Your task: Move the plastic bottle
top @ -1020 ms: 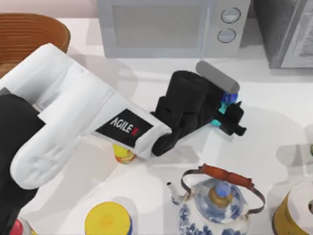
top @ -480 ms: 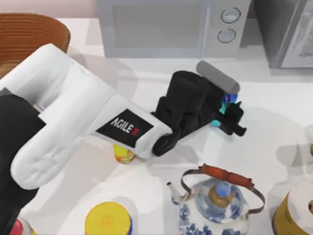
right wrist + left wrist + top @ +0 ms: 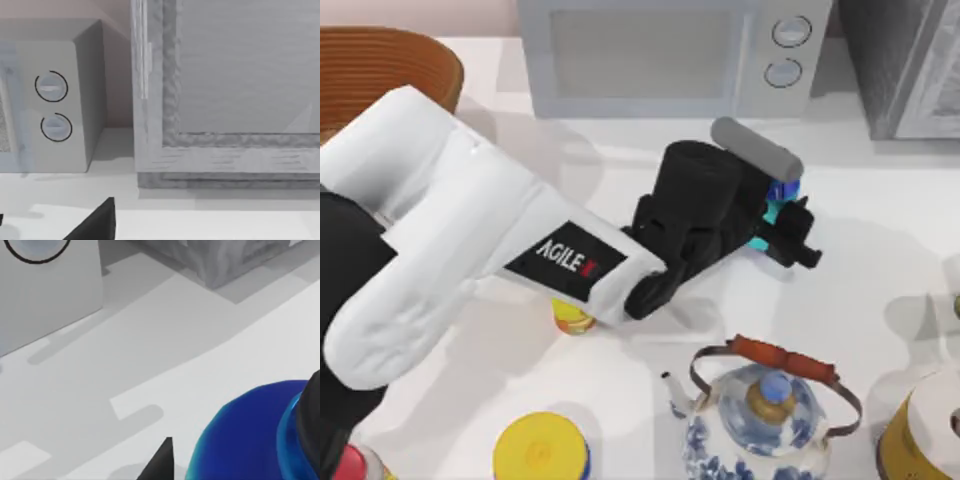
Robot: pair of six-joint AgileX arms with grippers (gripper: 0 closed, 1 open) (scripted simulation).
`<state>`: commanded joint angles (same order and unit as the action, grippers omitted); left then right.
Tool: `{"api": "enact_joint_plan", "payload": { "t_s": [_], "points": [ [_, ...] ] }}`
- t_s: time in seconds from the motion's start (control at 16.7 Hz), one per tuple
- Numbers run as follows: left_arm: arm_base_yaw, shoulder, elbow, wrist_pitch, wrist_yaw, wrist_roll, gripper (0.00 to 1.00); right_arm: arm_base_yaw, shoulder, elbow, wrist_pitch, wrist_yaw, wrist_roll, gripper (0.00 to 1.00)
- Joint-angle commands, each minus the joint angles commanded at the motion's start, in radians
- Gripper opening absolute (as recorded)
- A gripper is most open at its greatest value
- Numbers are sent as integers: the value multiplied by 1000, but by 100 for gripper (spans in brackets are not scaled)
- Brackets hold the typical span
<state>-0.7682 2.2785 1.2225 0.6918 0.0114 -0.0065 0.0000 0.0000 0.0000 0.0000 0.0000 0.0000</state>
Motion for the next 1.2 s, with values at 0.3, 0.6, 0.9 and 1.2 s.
{"api": "enact_joint_plan", "payload": {
  "t_s": [0.3,0.6,0.9,1.2],
  "points": [
    [69,-240,-253,65,-165,-46,0,0,0,0,0,0,0,100],
    [244,-537,-604,111,-252,-77,0,0,0,0,0,0,0,100],
    [373,-656,-783,84,-334,-152,0,0,0,0,0,0,0,100],
    [374,-655,-788,82,-335,-154,0,0,0,0,0,0,0,100]
  ]
}}
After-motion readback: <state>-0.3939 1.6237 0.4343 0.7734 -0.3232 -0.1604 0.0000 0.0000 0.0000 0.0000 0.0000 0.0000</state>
